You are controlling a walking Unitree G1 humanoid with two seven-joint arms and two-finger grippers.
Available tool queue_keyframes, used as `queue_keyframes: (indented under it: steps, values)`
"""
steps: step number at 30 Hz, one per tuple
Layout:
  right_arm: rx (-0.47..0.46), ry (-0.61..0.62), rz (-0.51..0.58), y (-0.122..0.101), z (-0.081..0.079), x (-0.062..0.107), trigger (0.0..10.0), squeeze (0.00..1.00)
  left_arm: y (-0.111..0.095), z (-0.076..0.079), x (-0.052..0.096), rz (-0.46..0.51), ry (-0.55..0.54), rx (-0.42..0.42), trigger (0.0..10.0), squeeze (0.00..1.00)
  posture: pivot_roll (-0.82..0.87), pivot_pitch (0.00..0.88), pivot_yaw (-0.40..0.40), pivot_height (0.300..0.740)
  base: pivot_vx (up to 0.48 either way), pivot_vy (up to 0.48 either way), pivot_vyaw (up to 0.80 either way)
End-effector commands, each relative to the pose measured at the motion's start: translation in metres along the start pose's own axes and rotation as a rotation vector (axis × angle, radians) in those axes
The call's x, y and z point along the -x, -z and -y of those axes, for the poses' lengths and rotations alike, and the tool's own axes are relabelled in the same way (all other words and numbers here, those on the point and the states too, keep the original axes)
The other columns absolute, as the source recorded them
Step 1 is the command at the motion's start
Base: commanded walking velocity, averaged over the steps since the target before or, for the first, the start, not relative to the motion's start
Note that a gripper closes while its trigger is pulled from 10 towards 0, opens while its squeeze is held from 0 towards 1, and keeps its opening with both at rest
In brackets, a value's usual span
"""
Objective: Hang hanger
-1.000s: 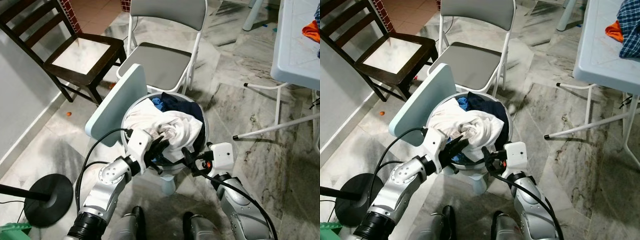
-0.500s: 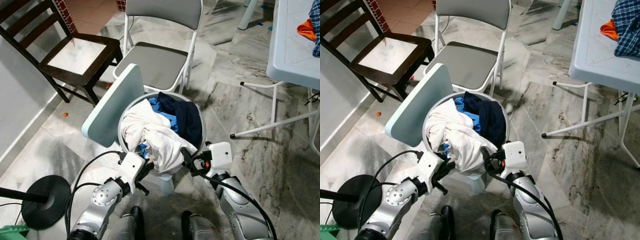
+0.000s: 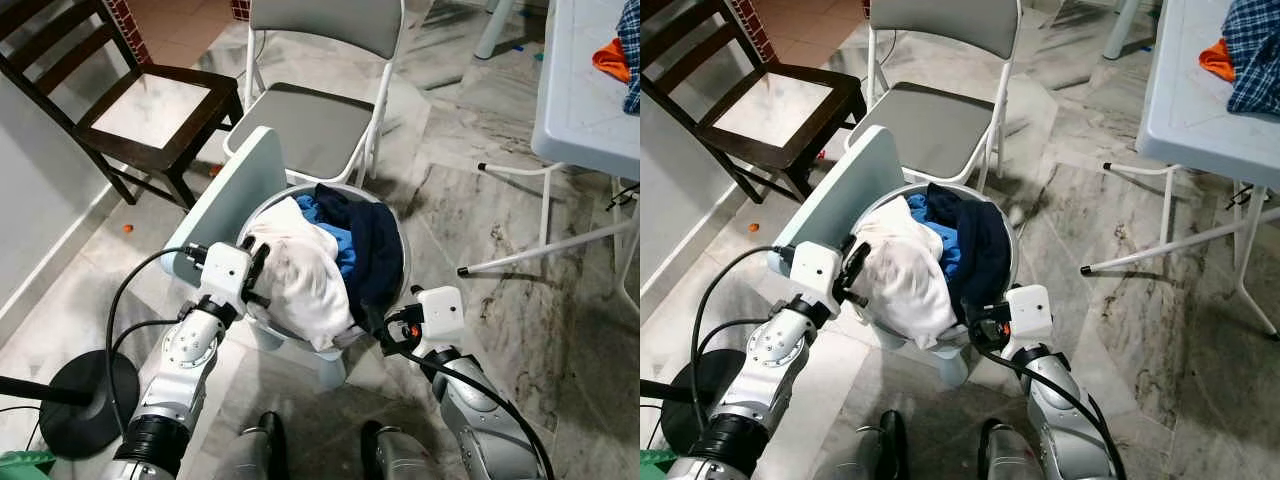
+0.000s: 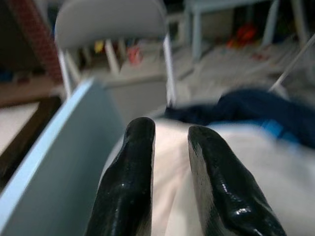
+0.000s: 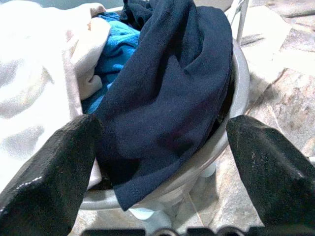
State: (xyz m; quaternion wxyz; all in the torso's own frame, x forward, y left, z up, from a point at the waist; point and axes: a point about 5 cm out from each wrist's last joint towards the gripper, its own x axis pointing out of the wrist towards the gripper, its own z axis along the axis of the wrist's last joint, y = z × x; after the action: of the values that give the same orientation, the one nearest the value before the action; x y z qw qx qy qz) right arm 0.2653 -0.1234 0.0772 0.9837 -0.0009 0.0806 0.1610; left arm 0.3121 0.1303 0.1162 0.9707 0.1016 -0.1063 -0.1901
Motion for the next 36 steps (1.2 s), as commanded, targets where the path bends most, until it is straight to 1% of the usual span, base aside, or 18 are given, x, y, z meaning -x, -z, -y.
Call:
queue_keyframes:
  steps: [1,5,8,10,11,13,15,17,18,19,23,25,26,28,29,30,32,36]
  values:
    - [0.001,-0.011,-0.016,0.004,-0.003,0.002,10.0,0.0,-0.011,0.003,-0.004,0.049,0.024,-0.011,10.0,1.0,-0.1,0.265,0.026,0.74,0.0,0.0,0.0]
    - [0.005,-0.011,-0.015,0.005,-0.004,0.001,10.0,0.0,-0.026,-0.002,-0.017,0.069,-0.059,0.093,10.0,1.0,-0.1,0.264,0.026,0.74,0.0,0.0,0.0]
    - [0.007,-0.009,-0.014,0.004,-0.004,0.001,10.0,0.0,-0.028,-0.008,-0.021,0.065,-0.05,0.072,10.0,1.0,-0.1,0.265,0.026,0.74,0.0,0.0,0.0]
    - [0.008,-0.007,-0.013,0.004,-0.003,0.001,10.0,0.0,-0.028,-0.013,-0.02,0.063,-0.042,0.047,10.0,1.0,-0.1,0.264,0.027,0.74,0.0,0.0,0.0]
    - [0.009,-0.005,-0.013,0.004,-0.003,0.002,10.0,0.0,-0.03,-0.022,-0.018,0.075,-0.037,0.021,10.0,1.0,-0.1,0.264,0.027,0.74,0.0,0.0,0.0]
    - [0.009,-0.005,-0.013,0.005,-0.003,0.002,10.0,0.0,-0.03,-0.024,-0.017,0.079,-0.037,0.016,10.0,1.0,-0.1,0.264,0.027,0.74,0.0,0.0,0.0]
    - [0.008,-0.002,-0.013,0.005,-0.002,0.002,10.0,0.0,-0.031,-0.038,-0.01,0.082,-0.045,-0.045,10.0,1.0,-0.09,0.263,0.029,0.74,0.0,0.0,0.0]
    - [0.007,-0.002,-0.014,0.005,-0.003,0.001,10.0,0.0,-0.025,-0.055,0.005,0.053,-0.067,-0.094,10.0,1.0,-0.09,0.264,0.03,0.74,0.0,0.0,0.0]
    - [0.007,-0.002,-0.014,0.005,-0.003,0.001,10.0,0.0,-0.025,-0.055,0.005,0.053,-0.067,-0.094,10.0,1.0,-0.09,0.264,0.03,0.74,0.0,0.0,0.0]
    - [0.006,-0.006,-0.014,0.006,-0.004,0.001,10.0,0.0,-0.018,-0.059,0.018,0.027,-0.074,-0.128,10.0,1.0,-0.08,0.266,0.03,0.74,0.0,0.0,0.0]
    - [0.002,-0.015,-0.014,0.006,-0.006,0.0,10.0,0.0,0.0,-0.053,0.04,-0.04,-0.051,-0.149,10.0,1.0,-0.06,0.272,0.028,0.74,0.0,0.0,0.0]
    - [0.002,-0.02,-0.016,0.006,-0.006,-0.001,10.0,0.0,0.009,-0.044,0.048,-0.07,-0.037,-0.133,10.0,1.0,-0.06,0.272,0.028,0.74,0.0,0.0,0.0]
    - [0.002,-0.02,-0.016,0.006,-0.006,-0.001,10.0,0.0,0.009,-0.044,0.048,-0.07,-0.037,-0.133,10.0,1.0,-0.06,0.272,0.028,0.74,0.0,0.0,0.0]
    - [0.004,-0.023,-0.016,0.006,-0.007,-0.001,10.0,0.0,0.018,-0.033,0.055,-0.093,-0.016,-0.107,10.0,1.0,-0.06,0.276,0.026,0.74,0.0,0.0,0.0]
    - [0.005,-0.025,-0.016,0.007,-0.008,-0.001,10.0,0.0,0.023,-0.02,0.059,-0.109,0.005,-0.065,10.0,1.0,-0.06,0.276,0.026,0.74,0.0,0.0,0.0]
    - [0.005,-0.025,-0.016,0.007,-0.008,-0.001,10.0,0.0,0.023,-0.02,0.059,-0.109,0.005,-0.065,10.0,1.0,-0.06,0.276,0.026,0.74,0.0,0.0,0.0]
    - [0.006,-0.027,-0.018,0.007,-0.008,-0.001,10.0,0.0,0.022,-0.002,0.058,-0.094,0.05,-0.012,10.0,1.0,-0.06,0.279,0.025,0.74,0.0,0.0,0.0]
    - [0.01,-0.028,-0.023,0.009,-0.009,-0.001,10.0,0.0,0.02,0.013,0.05,-0.076,0.105,0.077,10.0,1.0,-0.07,0.275,0.027,0.74,0.0,0.0,0.0]
